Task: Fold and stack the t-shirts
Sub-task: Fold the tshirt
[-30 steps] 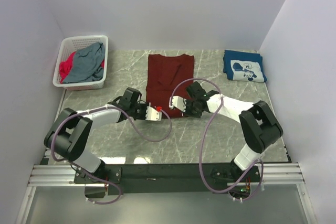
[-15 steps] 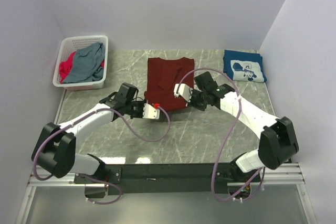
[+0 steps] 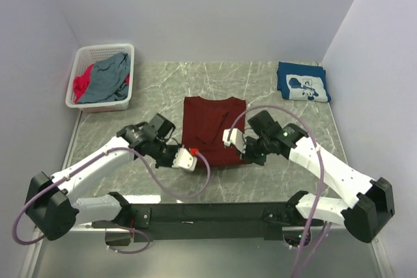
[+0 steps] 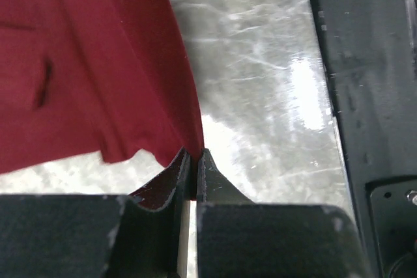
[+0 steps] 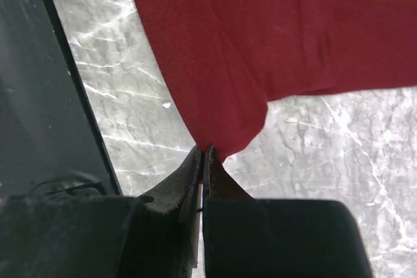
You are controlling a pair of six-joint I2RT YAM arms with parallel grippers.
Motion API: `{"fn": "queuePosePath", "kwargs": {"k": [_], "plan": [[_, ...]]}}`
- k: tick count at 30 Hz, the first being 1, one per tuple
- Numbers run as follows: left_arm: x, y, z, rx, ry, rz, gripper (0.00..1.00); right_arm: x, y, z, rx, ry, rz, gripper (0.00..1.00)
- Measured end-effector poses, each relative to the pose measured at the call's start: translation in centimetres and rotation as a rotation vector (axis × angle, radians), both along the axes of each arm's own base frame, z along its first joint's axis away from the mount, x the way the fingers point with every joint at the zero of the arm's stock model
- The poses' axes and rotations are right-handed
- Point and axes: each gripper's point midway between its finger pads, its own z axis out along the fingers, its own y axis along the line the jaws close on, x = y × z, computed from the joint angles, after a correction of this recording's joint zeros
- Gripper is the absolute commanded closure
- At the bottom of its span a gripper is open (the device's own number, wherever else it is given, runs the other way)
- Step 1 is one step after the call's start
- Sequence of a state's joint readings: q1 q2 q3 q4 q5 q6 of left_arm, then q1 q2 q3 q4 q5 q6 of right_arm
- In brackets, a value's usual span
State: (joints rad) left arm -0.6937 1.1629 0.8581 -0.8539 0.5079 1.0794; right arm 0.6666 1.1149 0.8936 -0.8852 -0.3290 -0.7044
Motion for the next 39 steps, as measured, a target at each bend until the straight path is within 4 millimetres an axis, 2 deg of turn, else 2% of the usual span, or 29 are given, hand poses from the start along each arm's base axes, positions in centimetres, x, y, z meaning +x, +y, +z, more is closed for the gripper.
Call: {"fn": "queuePosePath", "kwargs": {"k": [2, 4, 8, 9, 11, 15, 18, 22, 26, 28, 31, 34, 36, 38, 39], "plan": [[0.9, 0.1, 0.9, -0.003, 0.012, 0.029, 0.99, 0.8, -0.1, 0.5, 0.000, 0.016, -0.015, 1.00], [3.3, 0.0, 2.1, -0.009, 0.018, 0.080, 0.97, 2.8, -0.2, 1.1, -0.004, 0.024, -0.036, 1.00], [10.8, -1.1, 4.2, -0.033, 0.005, 0.185, 0.96, 8.1, -0.4, 1.7, -0.025, 0.027, -0.085, 1.00], [13.1, -1.4, 4.3, -0.043, -0.006, 0.209, 0.96, 9.5, -0.4, 1.6, -0.029, 0.022, -0.092, 1.00], [16.2, -1.7, 4.1, -0.052, -0.014, 0.247, 0.95, 12.1, -0.7, 1.1, -0.045, 0.023, -0.107, 1.00], [21.4, -2.1, 1.7, -0.042, -0.019, 0.314, 0.94, 17.5, -0.7, -0.2, -0.073, 0.021, -0.125, 1.00], [24.2, -2.2, -0.9, -0.027, -0.019, 0.355, 0.94, 21.3, -1.0, -2.3, -0.100, 0.033, -0.148, 1.00], [26.8, -2.1, -5.1, -0.002, -0.023, 0.417, 0.93, 24.5, -1.0, -6.2, -0.137, 0.073, -0.174, 1.00], [27.6, -2.0, -7.6, 0.009, -0.031, 0.463, 0.92, 25.0, -0.9, -9.4, -0.157, 0.129, -0.206, 1.00], [27.6, -2.1, -7.7, 0.002, -0.045, 0.469, 0.91, 25.2, -0.8, -9.2, -0.153, 0.131, -0.227, 1.00], [26.5, -1.9, -7.8, -0.002, -0.067, 0.461, 0.91, 24.9, -0.6, -9.3, -0.140, 0.149, -0.258, 1.00], [22.8, -1.5, -7.9, 0.020, -0.041, 0.434, 0.91, 23.2, -0.3, -9.3, -0.109, 0.175, -0.273, 1.00], [20.0, -1.4, -8.0, 0.033, -0.023, 0.407, 0.91, 20.4, -0.3, -9.4, -0.091, 0.228, -0.278, 1.00], [16.7, -1.2, -8.0, 0.052, 0.012, 0.373, 0.89, 16.6, -0.2, -9.4, -0.080, 0.297, -0.270, 1.00], [15.3, -1.2, -8.1, 0.059, 0.027, 0.356, 0.85, 15.1, -0.1, -9.4, -0.078, 0.325, -0.265, 1.00]]}}
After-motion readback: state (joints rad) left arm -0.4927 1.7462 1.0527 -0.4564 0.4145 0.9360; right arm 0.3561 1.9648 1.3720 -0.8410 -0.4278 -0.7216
